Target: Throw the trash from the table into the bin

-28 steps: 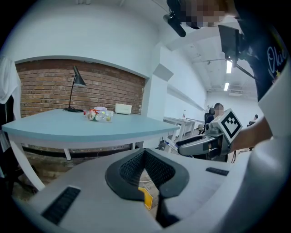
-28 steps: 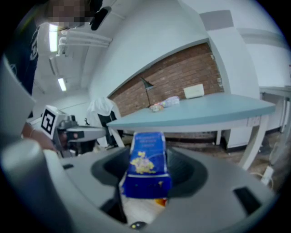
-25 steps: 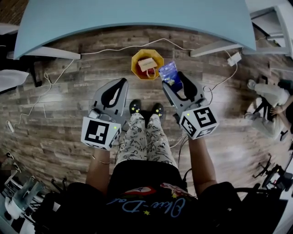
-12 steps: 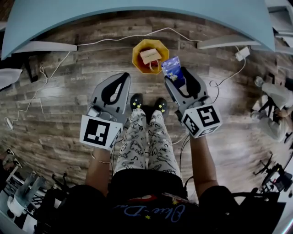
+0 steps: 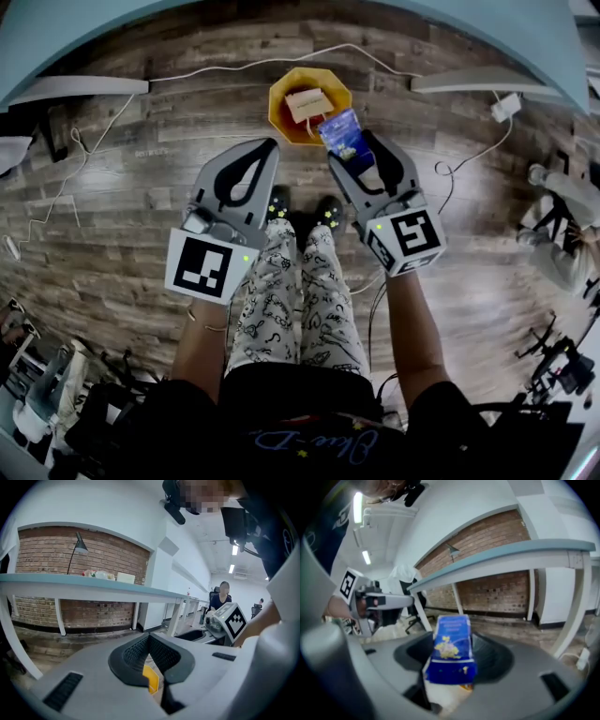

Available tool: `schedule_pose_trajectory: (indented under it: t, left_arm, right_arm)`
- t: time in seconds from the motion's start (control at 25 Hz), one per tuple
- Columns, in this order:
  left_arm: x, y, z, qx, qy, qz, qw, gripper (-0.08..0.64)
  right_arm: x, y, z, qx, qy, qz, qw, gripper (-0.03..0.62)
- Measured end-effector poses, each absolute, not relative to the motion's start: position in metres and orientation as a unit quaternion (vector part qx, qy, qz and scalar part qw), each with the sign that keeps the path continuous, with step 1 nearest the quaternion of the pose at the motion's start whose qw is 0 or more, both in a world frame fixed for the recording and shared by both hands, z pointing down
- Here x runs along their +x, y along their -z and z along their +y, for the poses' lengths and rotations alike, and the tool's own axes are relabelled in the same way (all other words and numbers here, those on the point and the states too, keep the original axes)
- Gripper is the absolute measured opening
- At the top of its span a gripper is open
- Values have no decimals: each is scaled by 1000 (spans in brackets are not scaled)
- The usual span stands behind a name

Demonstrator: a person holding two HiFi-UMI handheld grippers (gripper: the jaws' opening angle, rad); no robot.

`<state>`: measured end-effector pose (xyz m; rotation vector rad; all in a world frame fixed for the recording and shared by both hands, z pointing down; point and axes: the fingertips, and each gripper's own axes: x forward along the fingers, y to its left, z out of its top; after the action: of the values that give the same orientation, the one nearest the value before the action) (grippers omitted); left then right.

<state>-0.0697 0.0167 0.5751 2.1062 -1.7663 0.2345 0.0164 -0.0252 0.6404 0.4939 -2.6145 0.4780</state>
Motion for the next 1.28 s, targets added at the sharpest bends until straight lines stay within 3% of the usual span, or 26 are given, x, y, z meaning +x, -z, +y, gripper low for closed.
schedule_pose_trajectory:
  t: [0.6, 1.28]
  left_arm:
    - [-64, -618, 29, 730, -66, -644, 218, 8]
    - [-49, -632, 36, 745, -62, -619, 241, 8]
  right_arm:
    - [3, -747, -23, 177, -202, -924, 273, 268]
    - [-14, -849, -35, 148, -178, -894, 385, 268]
